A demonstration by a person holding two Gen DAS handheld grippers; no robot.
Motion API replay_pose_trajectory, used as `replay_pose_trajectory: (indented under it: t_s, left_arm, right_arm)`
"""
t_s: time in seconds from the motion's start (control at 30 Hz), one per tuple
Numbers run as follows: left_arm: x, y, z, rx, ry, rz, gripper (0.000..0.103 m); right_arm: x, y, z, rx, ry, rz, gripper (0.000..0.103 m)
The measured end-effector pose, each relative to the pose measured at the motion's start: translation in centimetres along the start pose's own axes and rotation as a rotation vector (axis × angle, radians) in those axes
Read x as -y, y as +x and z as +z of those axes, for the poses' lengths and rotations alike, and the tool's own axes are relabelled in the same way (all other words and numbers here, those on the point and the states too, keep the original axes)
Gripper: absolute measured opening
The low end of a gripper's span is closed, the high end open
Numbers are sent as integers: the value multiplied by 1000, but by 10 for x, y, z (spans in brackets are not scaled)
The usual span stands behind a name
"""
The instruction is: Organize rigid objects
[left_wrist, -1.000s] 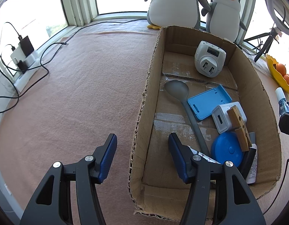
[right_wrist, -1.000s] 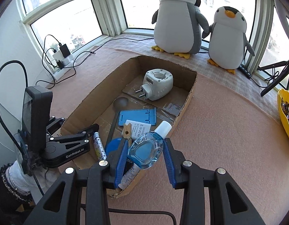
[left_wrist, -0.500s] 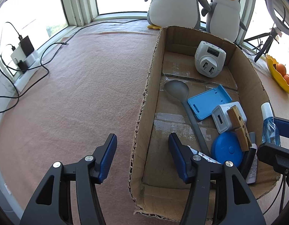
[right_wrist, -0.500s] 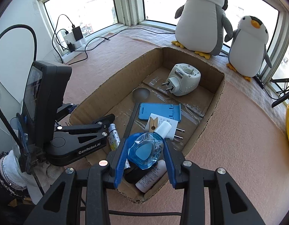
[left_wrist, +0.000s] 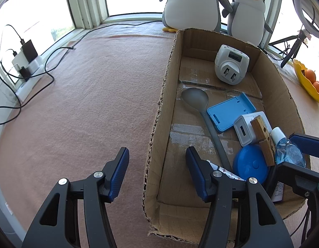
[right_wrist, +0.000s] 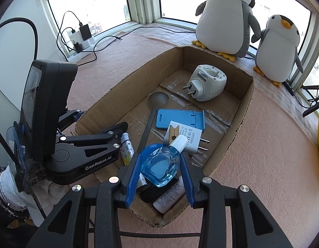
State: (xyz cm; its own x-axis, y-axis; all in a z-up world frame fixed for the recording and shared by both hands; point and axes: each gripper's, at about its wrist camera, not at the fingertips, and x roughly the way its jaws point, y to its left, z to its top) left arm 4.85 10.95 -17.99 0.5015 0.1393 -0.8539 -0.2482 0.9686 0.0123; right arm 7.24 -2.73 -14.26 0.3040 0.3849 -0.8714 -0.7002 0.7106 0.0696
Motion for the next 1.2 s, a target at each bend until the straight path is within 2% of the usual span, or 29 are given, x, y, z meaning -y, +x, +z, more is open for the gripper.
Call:
replay_pose_trajectory:
  t_s: [0.4,0.53,0.67,0.9,1.03,1.2]
  left_arm:
    - [-2,-2,1,-12,0,4,57]
    - [-4,-14,2,16,4,18,57]
    - [-5,-30,6,42,-4,1,57]
    - [7,-56,8,72,18,-36,57]
    - [14,-68,8,84,36,-43,59]
    - [20,-81,5,87,48,-60,65]
  right_arm:
    - [-1,-13,0,28,15,14,35]
    - [6,-27,-1,56,43,16,36]
    - [15,-43,-5,78,77,8,39]
    - [24,-69,-12,117,106,-16,53]
    - [27,-80,-16,128,118,-23,56]
    - [32,-92,-24,142,131,-43,63]
